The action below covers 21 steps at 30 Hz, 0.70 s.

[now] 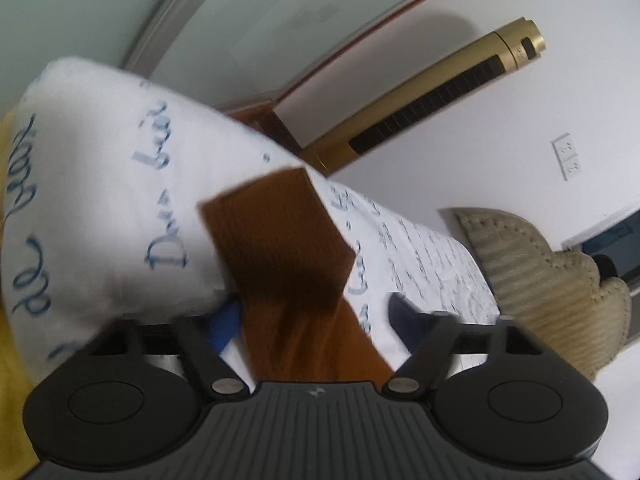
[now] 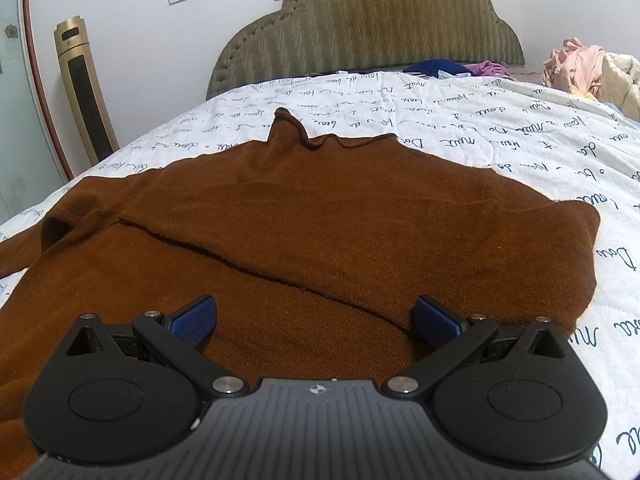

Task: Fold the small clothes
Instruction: 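Lift the held sleeve and carry it across the sweater body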

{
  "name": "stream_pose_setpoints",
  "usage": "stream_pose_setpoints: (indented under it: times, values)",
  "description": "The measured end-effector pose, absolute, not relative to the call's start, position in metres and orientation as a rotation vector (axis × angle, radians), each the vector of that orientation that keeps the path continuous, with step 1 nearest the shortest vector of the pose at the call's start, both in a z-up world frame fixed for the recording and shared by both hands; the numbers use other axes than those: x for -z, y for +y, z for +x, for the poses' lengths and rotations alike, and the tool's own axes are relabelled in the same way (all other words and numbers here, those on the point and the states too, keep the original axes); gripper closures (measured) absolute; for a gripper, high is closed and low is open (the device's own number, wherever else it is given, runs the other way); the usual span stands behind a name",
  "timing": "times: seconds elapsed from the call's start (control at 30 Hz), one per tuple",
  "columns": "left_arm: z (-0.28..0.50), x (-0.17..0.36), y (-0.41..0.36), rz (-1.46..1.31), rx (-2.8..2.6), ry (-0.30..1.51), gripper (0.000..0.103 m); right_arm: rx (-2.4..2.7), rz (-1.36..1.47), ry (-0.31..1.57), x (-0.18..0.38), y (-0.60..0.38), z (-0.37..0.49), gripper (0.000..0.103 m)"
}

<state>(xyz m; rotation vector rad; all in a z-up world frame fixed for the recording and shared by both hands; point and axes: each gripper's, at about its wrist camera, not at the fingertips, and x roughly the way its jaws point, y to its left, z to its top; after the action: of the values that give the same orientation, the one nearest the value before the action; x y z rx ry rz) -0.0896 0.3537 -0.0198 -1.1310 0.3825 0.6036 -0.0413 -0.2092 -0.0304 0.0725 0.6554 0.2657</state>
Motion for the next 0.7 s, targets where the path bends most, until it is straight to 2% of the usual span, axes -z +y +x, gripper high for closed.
stream_pose_setpoints:
  times: [0.03, 0.07, 0.17, 0.37, 0.7]
  values:
    - [-0.087, 0.017, 0.356, -1.116, -0.617, 0.409, 0.087, -0.266, 0.073, 0.655, 0.030, -0.209, -0.041, 0.000]
    - [-0.077, 0.016, 0.356, -1.110, -0.623, 0.426, 0.094, -0.266, 0.073, 0.655, 0.030, -0.209, -0.041, 0.000]
    - [-0.070, 0.010, 0.349, -1.062, -0.647, 0.430, 0.095, -0.267, 0.075, 0.655, 0.031, -0.210, -0.041, 0.000]
    - [-0.051, -0.054, 0.305, -0.735, -0.670, 0.336, 0.095, -0.263, 0.060, 0.660, 0.031, -0.208, -0.041, 0.000]
    - [-0.016, -0.139, 0.250, -0.542, -0.715, 0.133, 0.095, -0.270, 0.079, 0.655, 0.031, -0.212, -0.042, 0.000]
